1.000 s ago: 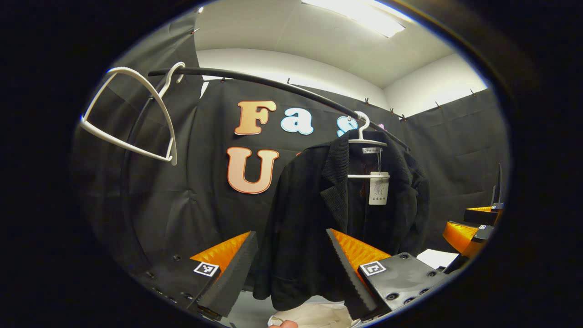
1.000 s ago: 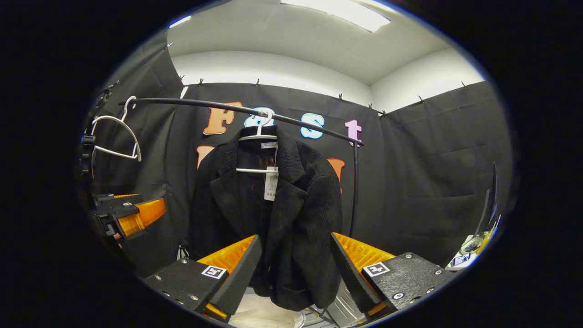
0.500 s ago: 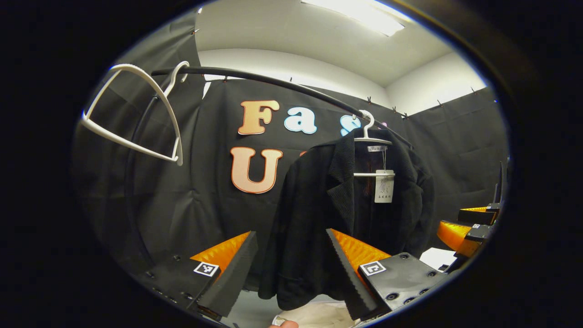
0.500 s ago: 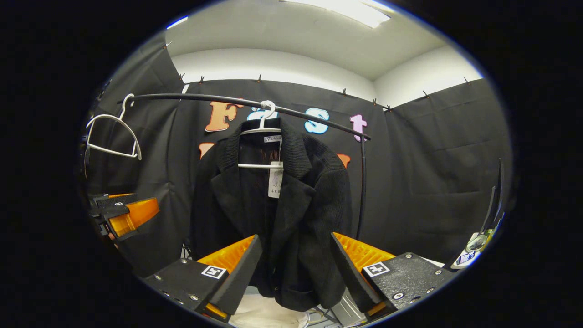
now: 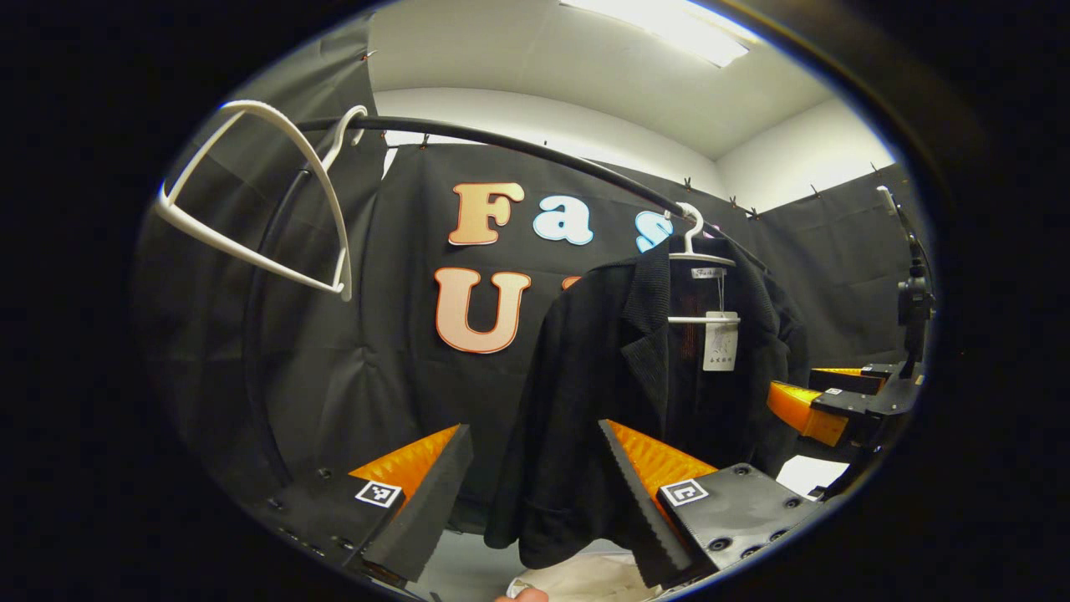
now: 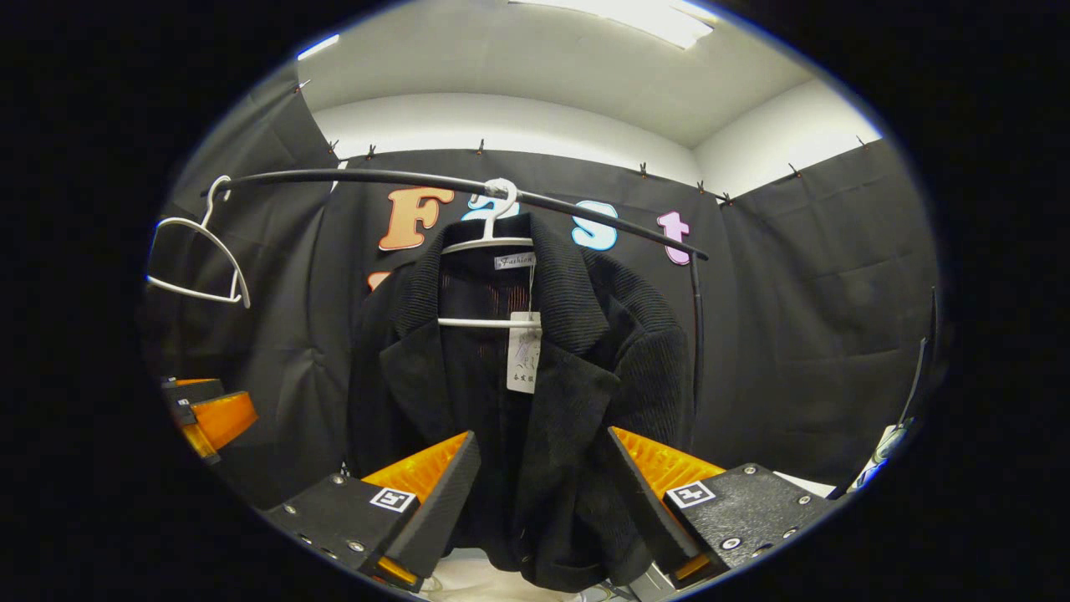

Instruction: Grasp the clothes on the hanger with both hands and then place them into the laundry hamper below.

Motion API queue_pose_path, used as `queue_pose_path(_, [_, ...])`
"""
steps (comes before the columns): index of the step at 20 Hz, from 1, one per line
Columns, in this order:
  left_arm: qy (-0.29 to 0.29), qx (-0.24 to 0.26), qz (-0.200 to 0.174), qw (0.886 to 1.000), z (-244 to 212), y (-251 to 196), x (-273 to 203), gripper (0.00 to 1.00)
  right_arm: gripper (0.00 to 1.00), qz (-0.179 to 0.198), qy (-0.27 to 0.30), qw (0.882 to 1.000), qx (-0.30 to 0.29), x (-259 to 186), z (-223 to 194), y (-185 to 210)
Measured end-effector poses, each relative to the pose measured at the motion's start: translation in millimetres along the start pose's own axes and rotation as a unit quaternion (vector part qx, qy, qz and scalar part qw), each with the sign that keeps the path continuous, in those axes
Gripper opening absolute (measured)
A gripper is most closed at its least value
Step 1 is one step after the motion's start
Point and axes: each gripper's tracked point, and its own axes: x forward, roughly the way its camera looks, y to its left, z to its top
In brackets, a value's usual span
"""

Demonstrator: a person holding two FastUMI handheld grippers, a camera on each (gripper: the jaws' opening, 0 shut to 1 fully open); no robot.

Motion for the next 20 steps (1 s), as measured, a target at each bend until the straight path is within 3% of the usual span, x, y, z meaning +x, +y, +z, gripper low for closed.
queue_pose_path(2, [-0.002,0.002,0.003,1.0,1.7,5.2,-2.2,0.96,0.99,-0.005,0.006,1.0,0.001,18.0,-6.4,-1.2])
queue_pose_path(4, [-0.004,0.008,0.007,1.0,3.7,8.5,-3.8,0.96,0.93,-0.009,0.015,1.0,0.008,36.0,-14.3,-1.6])
queue_pose_path(8, [-0.007,0.014,0.012,1.0,4.7,12.6,-7.4,0.93,0.93,-0.025,0.016,1.0,-0.007,78.0,-28.3,-6.6])
queue_pose_path(11, [-0.008,0.007,0.007,1.0,5.4,8.1,-7.9,0.93,0.94,-0.075,0.044,0.996,-0.023,102.1,-47.1,-35.5])
queue_pose_path(12, [-0.008,0.003,-0.001,1.0,5.1,4.6,-5.2,1.0,0.94,-0.074,0.049,0.996,-0.013,107.6,-49.5,-38.1])
queue_pose_path(15, [0.002,-0.011,-0.045,0.999,-0.7,-23.1,8.7,0.96,0.91,-0.066,0.045,0.997,0.016,113.3,-45.7,-43.2])
queue_pose_path(16, [0.005,-0.015,-0.063,0.998,-3.5,-35.8,17.3,0.96,0.63,-0.065,0.045,0.997,0.011,111.3,-45.5,-47.4])
queue_pose_path(20, [0.005,-0.036,-0.119,0.992,-10.6,-90.0,59.4,0.96,0.44,-0.057,0.043,0.997,-0.018,101.3,-40.5,-61.5])
